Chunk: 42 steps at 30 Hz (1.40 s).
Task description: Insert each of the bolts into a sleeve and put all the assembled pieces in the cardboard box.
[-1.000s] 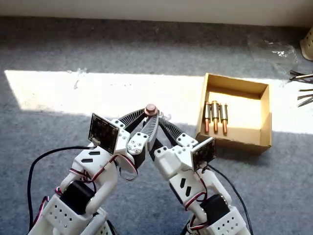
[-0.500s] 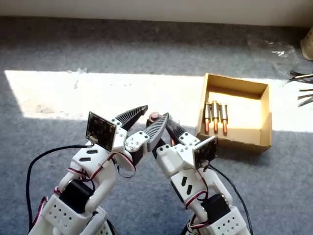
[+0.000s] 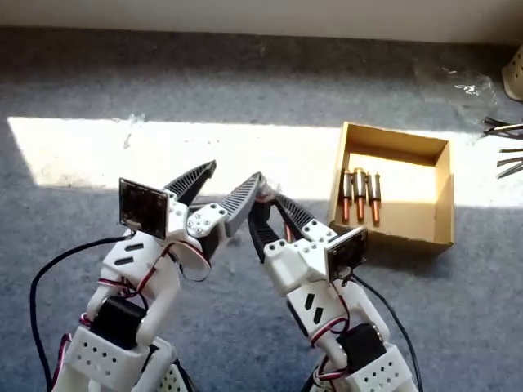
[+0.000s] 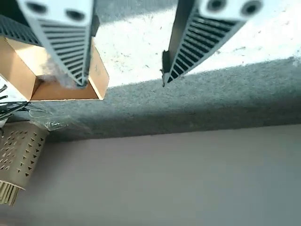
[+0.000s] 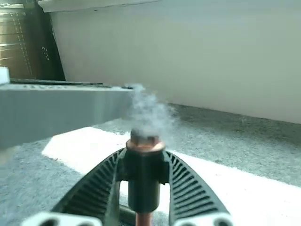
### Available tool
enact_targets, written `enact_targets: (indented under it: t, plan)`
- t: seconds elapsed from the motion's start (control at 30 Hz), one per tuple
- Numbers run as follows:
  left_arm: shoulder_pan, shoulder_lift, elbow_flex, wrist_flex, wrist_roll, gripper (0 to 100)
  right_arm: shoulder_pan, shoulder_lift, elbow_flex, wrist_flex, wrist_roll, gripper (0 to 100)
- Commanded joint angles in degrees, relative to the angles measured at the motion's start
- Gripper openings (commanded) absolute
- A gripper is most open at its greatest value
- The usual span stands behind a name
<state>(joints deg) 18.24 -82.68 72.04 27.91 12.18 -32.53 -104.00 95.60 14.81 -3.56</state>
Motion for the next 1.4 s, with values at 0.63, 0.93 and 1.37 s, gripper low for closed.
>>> enact_targets:
  t: [0.63,0.93,1.37]
  plan:
    - [-13.0,-21.8,14.9,0.8,0.5,3,19.8,0.6,-18.6,24.7,7.3,1.3]
    - [-13.0,-21.8,18.0,0.7,0.4,1,31.6,27.6,-34.9,25.0,12.1,1.3]
    - [-13.0,-21.8,20.3,0.7,-4.8,1,42.0,71.9,-59.6,24.9,19.5,1.3]
